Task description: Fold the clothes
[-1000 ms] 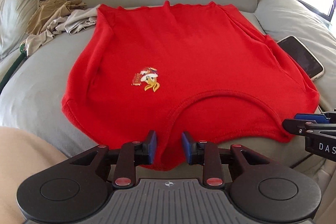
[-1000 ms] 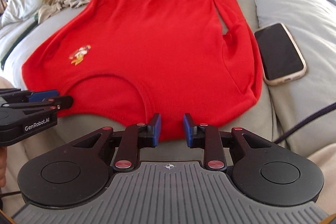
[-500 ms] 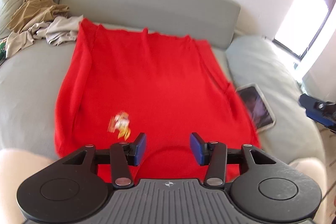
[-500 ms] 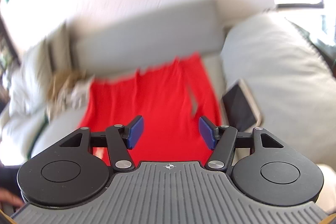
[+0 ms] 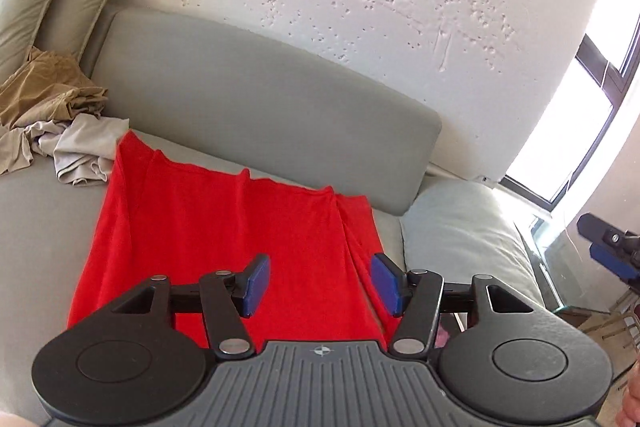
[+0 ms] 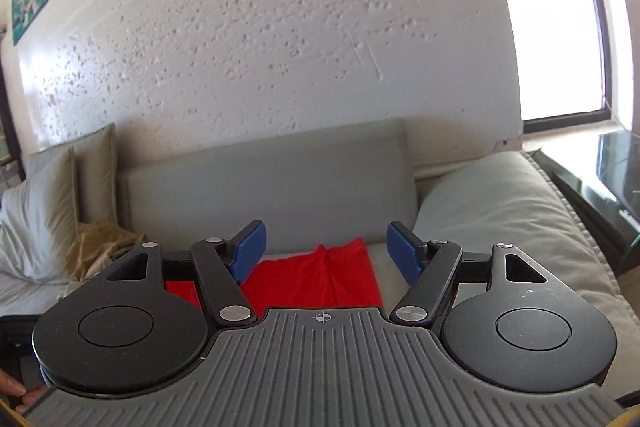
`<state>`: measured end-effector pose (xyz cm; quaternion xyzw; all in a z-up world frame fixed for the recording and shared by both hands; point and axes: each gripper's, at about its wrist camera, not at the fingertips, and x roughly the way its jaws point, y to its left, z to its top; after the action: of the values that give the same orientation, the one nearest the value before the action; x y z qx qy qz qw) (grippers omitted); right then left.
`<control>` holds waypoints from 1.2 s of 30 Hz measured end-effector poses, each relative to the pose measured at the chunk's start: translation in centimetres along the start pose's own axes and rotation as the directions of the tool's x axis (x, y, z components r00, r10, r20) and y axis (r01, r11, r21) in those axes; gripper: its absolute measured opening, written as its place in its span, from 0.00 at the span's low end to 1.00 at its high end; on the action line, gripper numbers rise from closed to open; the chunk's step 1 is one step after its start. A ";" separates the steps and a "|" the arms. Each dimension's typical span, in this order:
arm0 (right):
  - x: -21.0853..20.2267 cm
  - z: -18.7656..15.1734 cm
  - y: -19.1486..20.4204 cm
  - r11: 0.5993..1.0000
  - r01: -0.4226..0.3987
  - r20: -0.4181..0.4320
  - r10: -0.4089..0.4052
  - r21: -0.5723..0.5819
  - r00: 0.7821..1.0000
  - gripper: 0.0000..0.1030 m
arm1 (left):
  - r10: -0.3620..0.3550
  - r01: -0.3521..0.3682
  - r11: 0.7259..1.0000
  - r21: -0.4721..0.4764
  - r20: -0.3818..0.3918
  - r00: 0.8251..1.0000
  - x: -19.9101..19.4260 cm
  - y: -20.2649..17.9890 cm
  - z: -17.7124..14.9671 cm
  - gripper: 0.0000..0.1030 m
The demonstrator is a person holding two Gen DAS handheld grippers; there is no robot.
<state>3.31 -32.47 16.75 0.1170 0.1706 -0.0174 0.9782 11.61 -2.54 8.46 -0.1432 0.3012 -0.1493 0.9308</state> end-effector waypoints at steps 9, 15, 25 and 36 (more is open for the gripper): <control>9.9 0.1 0.2 0.997 -0.025 -0.159 0.037 0.079 0.987 0.76 | 0.044 -0.044 0.999 0.031 -0.003 0.999 6.3 0.4 1.8 0.55; 17.5 -1.2 -2.4 0.995 0.052 -0.227 -0.031 0.086 0.973 0.79 | 0.130 -0.123 0.990 0.072 -0.112 0.985 14.0 3.7 -1.7 0.49; 39.4 -4.4 -10.6 0.950 0.153 -0.500 0.004 0.273 0.866 0.43 | 0.121 -0.118 0.993 0.029 -0.299 0.947 19.3 7.8 -4.0 0.26; 48.3 -9.0 -7.9 0.989 0.121 -0.428 -0.075 0.081 0.901 0.40 | 0.073 -0.060 0.997 0.048 -0.356 0.932 20.7 7.0 -5.3 0.28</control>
<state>45.21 -37.74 -9.54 0.1606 0.3835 -0.0499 0.9081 25.72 -4.57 -8.89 -0.0867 0.4674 -0.1464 0.8675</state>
